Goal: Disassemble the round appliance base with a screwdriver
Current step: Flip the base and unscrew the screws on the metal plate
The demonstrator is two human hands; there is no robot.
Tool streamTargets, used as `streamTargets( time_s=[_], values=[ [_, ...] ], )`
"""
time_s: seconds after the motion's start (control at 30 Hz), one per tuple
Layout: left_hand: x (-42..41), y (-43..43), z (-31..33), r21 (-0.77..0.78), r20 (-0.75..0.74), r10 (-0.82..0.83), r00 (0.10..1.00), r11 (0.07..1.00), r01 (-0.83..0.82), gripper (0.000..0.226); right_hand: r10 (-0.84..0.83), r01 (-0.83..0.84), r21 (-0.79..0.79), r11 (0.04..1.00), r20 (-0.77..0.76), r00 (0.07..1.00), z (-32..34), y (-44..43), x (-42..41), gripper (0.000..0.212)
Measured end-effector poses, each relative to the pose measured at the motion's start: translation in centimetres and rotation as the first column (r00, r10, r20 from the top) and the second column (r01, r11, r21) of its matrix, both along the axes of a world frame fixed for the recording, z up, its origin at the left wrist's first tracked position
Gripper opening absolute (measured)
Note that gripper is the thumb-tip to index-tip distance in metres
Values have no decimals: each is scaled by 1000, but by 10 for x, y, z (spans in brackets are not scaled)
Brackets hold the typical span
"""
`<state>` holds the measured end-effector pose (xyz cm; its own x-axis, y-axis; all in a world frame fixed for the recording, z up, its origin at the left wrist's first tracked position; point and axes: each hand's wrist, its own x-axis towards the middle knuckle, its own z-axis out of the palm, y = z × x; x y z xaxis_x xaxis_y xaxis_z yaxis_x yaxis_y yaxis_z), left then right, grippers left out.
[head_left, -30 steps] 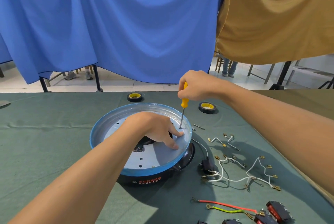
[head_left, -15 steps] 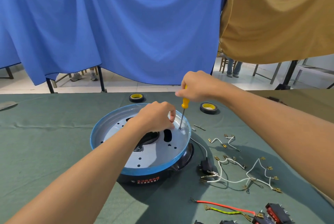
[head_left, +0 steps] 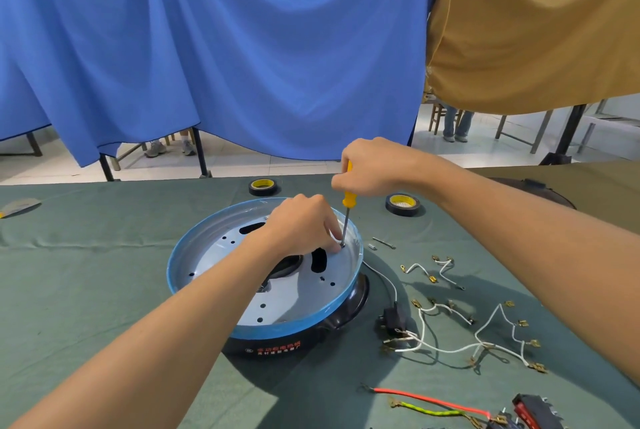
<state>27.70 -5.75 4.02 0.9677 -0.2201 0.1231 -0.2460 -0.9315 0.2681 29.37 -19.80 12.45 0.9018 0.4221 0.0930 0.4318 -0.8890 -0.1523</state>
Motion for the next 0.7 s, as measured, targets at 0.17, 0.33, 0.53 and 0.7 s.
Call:
streamTargets(
  time_s=[0.17,0.33,0.53,0.7],
  values=[
    [-3,-6,-2,38,25,30,999,999,-31,15,36,-36,50,998,17,999,0,1,-5,35],
    [-3,-13,-8,-72,-13,34,999,997,-35,5,-31,33,-35,999,59,998,-1,-3,-4,35],
    [1,-15,-8,-89,-17,43,999,995,-44,6,65,-65,3,998,-28,998,2,-5,-6,34],
    [2,-14,-8,-99,-42,19,999,995,-23,5,-5,8,-56,998,59,998,0,-7,-4,44]
  ],
)
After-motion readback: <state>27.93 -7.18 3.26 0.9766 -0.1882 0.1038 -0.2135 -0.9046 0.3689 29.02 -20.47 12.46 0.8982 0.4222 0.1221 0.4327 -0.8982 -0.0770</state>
